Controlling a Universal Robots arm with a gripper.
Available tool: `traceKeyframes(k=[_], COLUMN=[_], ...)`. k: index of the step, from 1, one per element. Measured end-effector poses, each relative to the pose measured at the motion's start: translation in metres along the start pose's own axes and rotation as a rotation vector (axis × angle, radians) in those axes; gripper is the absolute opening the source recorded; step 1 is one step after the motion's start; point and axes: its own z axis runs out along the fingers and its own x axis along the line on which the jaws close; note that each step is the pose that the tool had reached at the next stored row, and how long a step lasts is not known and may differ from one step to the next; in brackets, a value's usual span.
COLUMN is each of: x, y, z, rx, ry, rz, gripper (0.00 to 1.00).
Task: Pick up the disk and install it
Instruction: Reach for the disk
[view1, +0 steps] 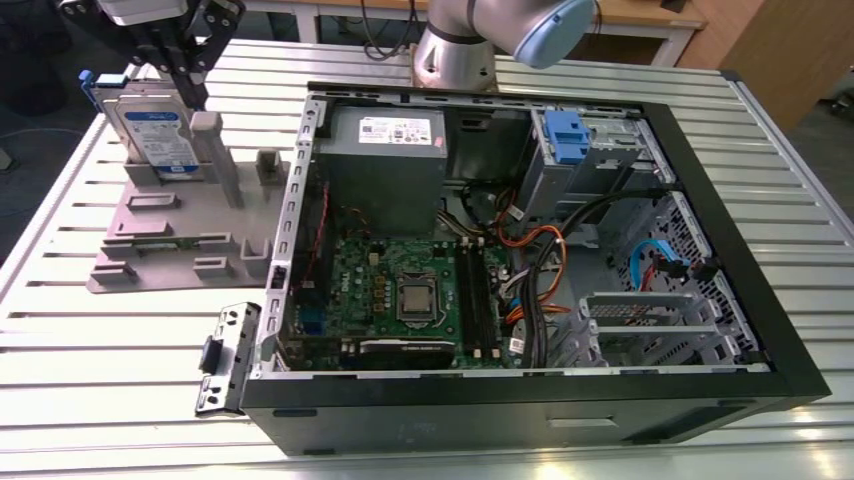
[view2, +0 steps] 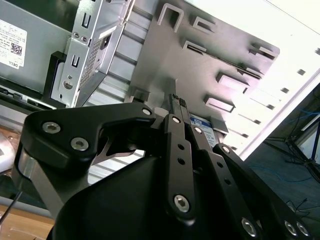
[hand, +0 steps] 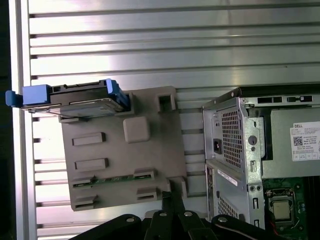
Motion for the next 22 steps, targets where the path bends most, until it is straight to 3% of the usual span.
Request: traceKeyframes(k=[22], x=[0.0049], y=[-0.0004], z=[0.0000], rx=[0.0000], ry=[0.0000], rz=[0.000], gripper=[0.10])
